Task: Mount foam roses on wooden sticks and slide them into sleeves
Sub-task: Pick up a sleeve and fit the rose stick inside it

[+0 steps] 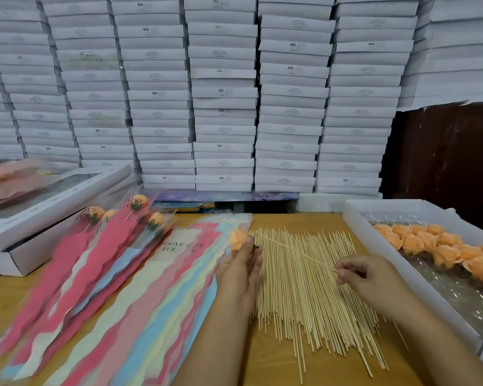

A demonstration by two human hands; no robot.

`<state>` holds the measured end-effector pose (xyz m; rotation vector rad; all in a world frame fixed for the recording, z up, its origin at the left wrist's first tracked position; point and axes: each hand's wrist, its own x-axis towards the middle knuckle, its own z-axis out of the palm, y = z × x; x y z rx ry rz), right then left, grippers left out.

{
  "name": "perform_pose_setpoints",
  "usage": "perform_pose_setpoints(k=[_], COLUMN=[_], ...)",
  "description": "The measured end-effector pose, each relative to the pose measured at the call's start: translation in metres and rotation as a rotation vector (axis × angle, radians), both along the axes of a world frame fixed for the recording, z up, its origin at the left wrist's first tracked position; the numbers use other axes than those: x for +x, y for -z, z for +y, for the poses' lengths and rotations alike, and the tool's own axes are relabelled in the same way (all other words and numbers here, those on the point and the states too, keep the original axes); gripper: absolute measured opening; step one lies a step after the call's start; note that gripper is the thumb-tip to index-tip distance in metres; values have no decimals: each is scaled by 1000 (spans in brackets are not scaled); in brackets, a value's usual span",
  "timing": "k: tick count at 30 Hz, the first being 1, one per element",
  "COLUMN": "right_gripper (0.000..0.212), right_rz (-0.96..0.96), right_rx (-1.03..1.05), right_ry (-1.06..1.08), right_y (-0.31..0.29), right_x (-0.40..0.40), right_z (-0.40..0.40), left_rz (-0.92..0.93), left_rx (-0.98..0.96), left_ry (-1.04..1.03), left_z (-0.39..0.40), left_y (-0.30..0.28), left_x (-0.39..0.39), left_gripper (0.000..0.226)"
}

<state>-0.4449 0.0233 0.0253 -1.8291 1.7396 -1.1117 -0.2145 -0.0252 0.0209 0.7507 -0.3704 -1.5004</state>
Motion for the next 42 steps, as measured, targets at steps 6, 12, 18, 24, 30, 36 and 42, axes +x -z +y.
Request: perform_pose_setpoints(k=[6, 12, 18, 24, 30, 36, 42], right_gripper=[31, 32, 31, 30, 32, 31, 26], right_rz=[17, 11, 21, 14, 23, 35, 40], right_rx=[23, 37, 53, 55, 50, 50, 44], right_ry=[-55, -60, -68, -73, -64, -63, -78], right_y=[1, 3, 2, 1, 1, 2, 4], right_x=[0, -1, -1, 0, 2, 3, 7], right_z=[0, 0, 1, 1, 2, 1, -1], left_rz=[39, 57, 75, 76, 71, 35, 17], left_rx=[9, 7, 7, 7, 14, 9, -5], left_ry=[-29, -27, -26, -29, -29, -22, -7], left_z=[1, 2, 2, 2, 2, 2, 4], left_y=[-3, -3, -3, -4, -3, -2, -3], left_x=[7, 7, 8, 8, 7, 6, 5], left_gripper=[38, 37, 37, 37, 37, 39, 41])
